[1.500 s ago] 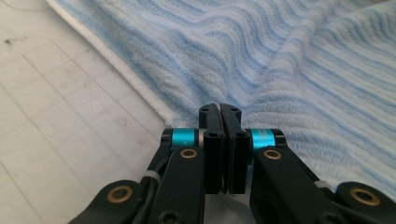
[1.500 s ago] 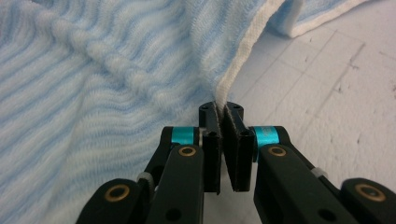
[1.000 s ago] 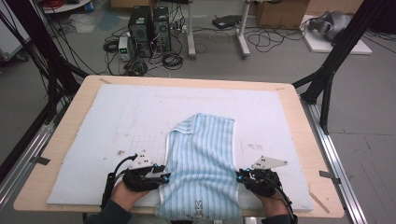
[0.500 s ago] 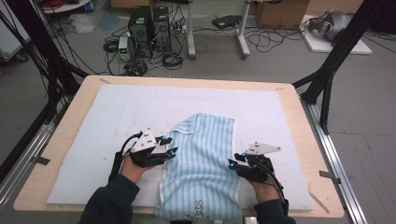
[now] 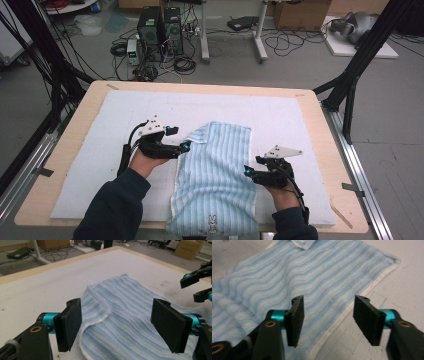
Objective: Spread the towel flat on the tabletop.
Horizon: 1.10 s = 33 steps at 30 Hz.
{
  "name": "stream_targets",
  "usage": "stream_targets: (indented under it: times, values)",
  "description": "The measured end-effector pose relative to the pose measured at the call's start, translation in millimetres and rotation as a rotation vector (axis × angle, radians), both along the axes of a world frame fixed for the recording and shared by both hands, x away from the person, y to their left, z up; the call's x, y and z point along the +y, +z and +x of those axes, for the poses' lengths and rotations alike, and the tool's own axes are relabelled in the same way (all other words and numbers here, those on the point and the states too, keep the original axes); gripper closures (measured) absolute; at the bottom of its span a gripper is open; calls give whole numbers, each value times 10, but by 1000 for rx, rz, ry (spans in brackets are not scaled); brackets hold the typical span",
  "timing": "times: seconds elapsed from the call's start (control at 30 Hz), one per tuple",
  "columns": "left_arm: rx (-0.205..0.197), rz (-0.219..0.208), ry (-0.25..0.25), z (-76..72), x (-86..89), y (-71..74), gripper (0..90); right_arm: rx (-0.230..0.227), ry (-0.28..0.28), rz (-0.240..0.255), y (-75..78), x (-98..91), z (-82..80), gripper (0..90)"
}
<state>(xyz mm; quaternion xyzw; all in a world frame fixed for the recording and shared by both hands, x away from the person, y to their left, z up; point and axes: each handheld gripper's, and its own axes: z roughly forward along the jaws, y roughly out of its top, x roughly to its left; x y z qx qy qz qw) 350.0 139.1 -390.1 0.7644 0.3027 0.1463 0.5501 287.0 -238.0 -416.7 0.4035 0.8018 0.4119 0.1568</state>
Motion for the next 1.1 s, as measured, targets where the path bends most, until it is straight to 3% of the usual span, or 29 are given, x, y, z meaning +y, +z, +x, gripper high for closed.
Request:
stream_targets:
  times: [0.17, 0.37, 0.6, 0.7, 0.87, 1.1]
  values:
    - [-12, 36, -19, 100, -5, 68, 255, -19, 3, -26, 22, -8, 47, 269]
    - [-19, 41, -74, 248, -45, 32, 314, -39, 12, -30, 105, -21, 91, 213]
    - [1, 143, -71, 410, -206, -180, 410, -35, 12, -27, 104, -27, 121, 208]
    - [28, 186, -79, 470, -282, -290, 456, -34, 13, -25, 98, -35, 126, 208]
    - [81, 225, -43, 566, -298, -437, 493, -37, 12, -20, 100, -69, 113, 208]
    - [119, 274, -21, 612, -294, -522, 569, -24, 3, -14, 67, -108, 120, 209]
